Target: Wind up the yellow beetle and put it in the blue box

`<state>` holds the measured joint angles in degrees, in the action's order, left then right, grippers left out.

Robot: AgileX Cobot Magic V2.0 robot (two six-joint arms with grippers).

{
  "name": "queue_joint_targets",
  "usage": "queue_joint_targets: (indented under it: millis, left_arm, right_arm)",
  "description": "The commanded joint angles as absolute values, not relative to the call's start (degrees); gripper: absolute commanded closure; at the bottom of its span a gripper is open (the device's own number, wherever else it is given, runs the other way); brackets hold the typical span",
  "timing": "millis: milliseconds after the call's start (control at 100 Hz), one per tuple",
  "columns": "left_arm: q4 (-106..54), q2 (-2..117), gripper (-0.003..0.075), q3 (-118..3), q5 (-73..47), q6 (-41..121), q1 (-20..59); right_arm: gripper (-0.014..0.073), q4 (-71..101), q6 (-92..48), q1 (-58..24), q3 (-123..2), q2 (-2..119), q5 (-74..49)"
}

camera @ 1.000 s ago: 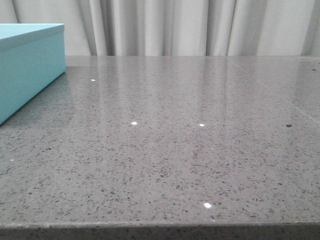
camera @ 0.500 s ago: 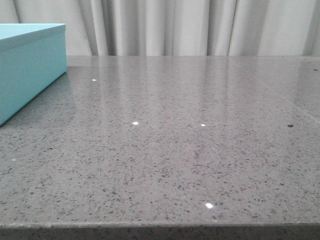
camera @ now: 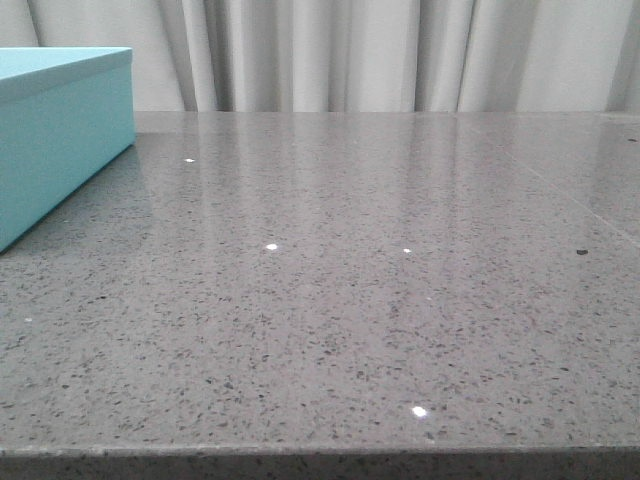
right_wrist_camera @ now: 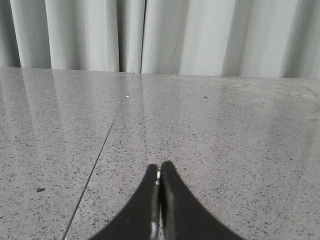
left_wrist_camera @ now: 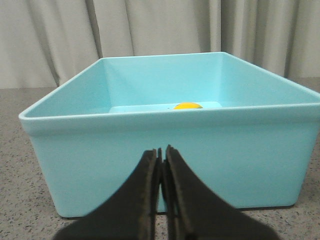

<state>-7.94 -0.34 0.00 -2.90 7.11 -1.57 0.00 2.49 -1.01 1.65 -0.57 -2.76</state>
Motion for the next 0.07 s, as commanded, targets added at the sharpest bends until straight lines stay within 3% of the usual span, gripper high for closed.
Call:
queue_joint_targets:
  millis: [0, 60]
  left_arm:
    - [-8.0, -2.1, 0.0739, 1.2, 1.2, 6.6, -1.7]
    - [-8.0, -2.1, 0.0739, 1.2, 1.2, 6.6, -1.7]
  right_arm:
    - [0.0661, -0.3, 1.9, -0.7, 0.8, -1.9, 1.2]
    - [0.0661, -0.3, 1.9, -0.7, 0.8, -1.9, 1.2]
